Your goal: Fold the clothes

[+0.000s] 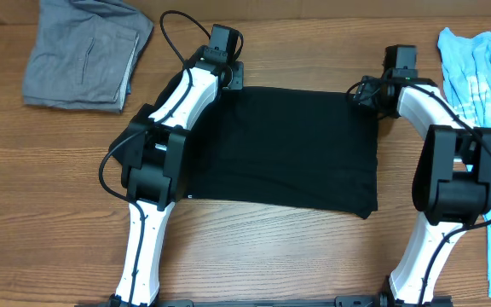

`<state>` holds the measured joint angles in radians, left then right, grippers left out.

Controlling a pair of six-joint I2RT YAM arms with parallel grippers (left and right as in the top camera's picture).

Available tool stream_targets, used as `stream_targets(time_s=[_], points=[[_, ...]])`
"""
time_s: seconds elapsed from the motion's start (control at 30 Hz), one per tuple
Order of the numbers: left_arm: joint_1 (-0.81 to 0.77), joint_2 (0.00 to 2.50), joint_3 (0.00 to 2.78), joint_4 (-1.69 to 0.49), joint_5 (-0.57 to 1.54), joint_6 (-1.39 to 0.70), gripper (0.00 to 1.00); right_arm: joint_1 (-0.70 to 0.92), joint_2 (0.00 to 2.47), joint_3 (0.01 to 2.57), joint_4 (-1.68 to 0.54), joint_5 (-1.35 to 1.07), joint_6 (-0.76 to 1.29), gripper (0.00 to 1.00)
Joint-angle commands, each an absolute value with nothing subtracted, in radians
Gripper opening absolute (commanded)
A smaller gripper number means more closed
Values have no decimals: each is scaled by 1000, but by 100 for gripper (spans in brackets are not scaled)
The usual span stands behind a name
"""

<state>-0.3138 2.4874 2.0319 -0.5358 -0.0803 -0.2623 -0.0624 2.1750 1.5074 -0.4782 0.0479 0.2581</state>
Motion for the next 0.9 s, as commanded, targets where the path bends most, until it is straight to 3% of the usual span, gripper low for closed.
stream_targets(time_s=[0.0,0.17,0.23,0.4,0.6,0.87], points=[[-315,2498,2049,-546,-93,-270,11,-57,2221,1533,-474,50,261,69],[-315,2498,2049,-548,-93,-270,11,-57,2235,1532,-480,52,262,49],[-315,2498,2049,-550,-93,-270,11,-57,2235,1533,-488,57,262,31],[-313,2495,2060,-550,-93,-270,4,-57,2235,1533,-526,105,291,6],[-313,2404,2064,-604,-101,-265,4,-63,2185,1535,-582,116,384,4],[-313,2278,2064,-840,-277,-272,4,-63,2061,1535,-728,112,501,4]])
